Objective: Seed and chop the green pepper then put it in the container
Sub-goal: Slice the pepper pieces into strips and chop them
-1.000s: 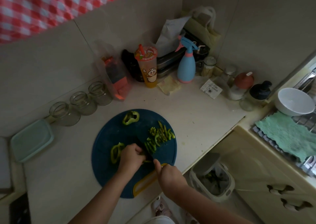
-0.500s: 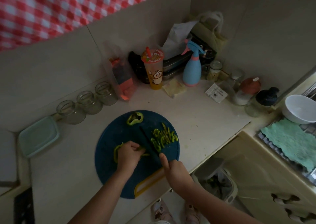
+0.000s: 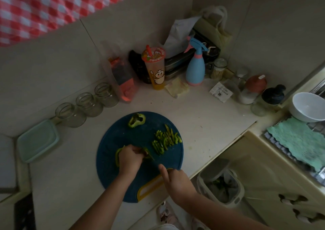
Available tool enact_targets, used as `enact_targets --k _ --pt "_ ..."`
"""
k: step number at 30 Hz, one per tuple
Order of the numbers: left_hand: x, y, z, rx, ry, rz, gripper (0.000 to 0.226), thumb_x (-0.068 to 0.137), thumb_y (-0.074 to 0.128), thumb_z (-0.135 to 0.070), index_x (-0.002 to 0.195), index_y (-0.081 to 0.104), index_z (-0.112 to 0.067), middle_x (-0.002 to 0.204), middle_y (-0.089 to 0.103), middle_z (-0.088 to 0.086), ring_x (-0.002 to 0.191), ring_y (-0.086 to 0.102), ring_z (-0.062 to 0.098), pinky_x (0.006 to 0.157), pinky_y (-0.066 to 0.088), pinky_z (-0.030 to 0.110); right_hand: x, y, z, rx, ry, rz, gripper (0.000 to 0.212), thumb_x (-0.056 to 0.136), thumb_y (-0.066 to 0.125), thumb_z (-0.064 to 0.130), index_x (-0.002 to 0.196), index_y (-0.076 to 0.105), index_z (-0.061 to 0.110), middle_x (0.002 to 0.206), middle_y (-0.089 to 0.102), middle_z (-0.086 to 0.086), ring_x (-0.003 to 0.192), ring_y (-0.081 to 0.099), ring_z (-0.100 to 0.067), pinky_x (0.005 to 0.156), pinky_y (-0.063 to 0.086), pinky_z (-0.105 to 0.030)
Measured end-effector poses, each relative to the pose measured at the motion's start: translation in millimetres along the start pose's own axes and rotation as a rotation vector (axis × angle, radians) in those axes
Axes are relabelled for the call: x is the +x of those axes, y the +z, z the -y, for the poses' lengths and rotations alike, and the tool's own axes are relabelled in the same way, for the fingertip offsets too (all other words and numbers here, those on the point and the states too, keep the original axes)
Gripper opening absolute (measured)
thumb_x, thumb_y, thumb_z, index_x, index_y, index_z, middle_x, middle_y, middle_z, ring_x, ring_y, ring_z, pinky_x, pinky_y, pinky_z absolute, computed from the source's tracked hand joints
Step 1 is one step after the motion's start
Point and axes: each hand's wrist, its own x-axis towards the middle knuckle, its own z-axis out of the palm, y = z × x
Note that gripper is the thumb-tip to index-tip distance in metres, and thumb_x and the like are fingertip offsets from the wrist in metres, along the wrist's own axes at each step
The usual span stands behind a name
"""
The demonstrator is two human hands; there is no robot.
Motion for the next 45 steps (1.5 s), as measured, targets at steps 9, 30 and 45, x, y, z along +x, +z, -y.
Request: enact_targets --k 9,30,45 --pt "2 0 4 -0.056 -0.032 0.013 0.013 0.077 0.068 0.005 0.09 0.067 0.003 0.076 0.067 0.011 0.07 0.066 0.023 0.066 0.058 0.036 2 3 -2 -0.004 -0.018 -0.004 0.054 0.096 0.026 0.057 0.059 0.036 0.018 0.061 0.041 0.0 0.063 0.044 -0.019 0.068 0.035 -0.031" --pt "0 1 4 -0.103 0.001 0.012 0.014 0.077 0.071 0.002 0.084 0.061 -0.004 0.075 0.064 0.006 0.07 0.065 0.019 0.063 0.055 0.03 10 -3 13 0.149 0.075 0.073 0.061 0.098 0.026 0.054 0.054 0.036 0.014 0.055 0.042 -0.001 0.05 0.044 -0.01 0.069 0.039 -0.027" --pt "-6 1 12 -0.02 0.087 -0.005 0.012 0.081 0.07 -0.01 0.091 0.064 -0.008 0.077 0.061 -0.003 0.075 0.064 0.015 0.069 0.056 0.03 27 6 37 0.142 0.154 0.085 0.044 0.1 0.02 0.049 0.073 0.043 0.025 0.087 0.054 -0.013 0.089 0.057 -0.031 0.084 0.046 -0.038"
